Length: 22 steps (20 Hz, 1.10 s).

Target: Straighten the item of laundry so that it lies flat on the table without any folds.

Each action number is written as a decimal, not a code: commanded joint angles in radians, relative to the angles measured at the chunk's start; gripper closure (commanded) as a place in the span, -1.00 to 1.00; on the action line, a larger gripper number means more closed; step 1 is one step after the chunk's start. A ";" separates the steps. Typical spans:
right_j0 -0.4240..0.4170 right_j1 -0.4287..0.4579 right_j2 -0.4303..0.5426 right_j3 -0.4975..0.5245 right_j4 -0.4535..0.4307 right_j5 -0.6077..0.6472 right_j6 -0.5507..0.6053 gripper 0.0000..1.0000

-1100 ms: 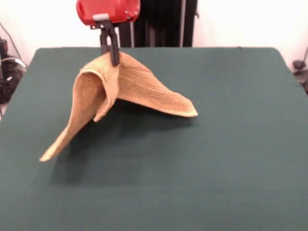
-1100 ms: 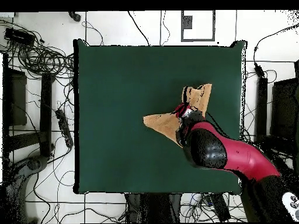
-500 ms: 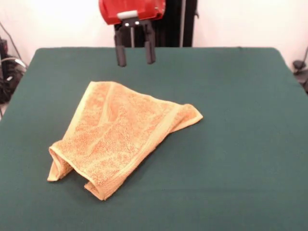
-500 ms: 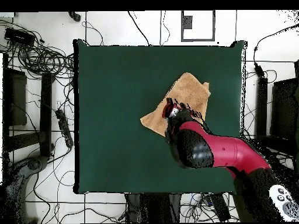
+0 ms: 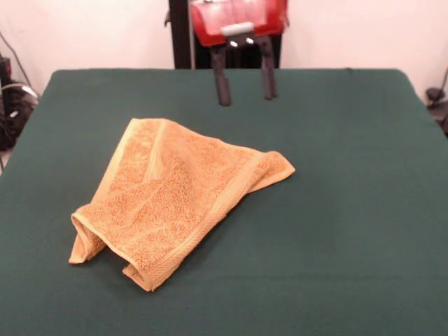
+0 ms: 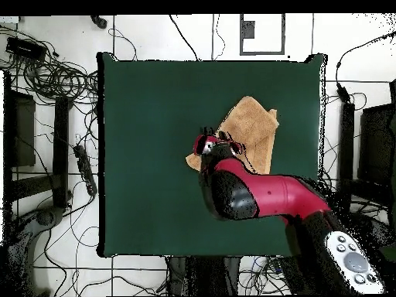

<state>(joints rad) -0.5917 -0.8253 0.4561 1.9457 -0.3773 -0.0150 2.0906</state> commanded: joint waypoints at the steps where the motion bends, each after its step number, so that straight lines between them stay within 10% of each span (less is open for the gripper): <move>1: 0.272 0.199 -0.207 -0.143 0.078 -0.058 0.159 -1.00; 9: 0.430 0.339 -0.391 -0.268 0.153 0.028 0.134 -1.00; 22: 0.444 0.375 -0.468 -0.327 0.132 0.036 0.087 -1.00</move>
<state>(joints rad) -0.1690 -0.4637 0.0366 1.6860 -0.2761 -0.0466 2.0906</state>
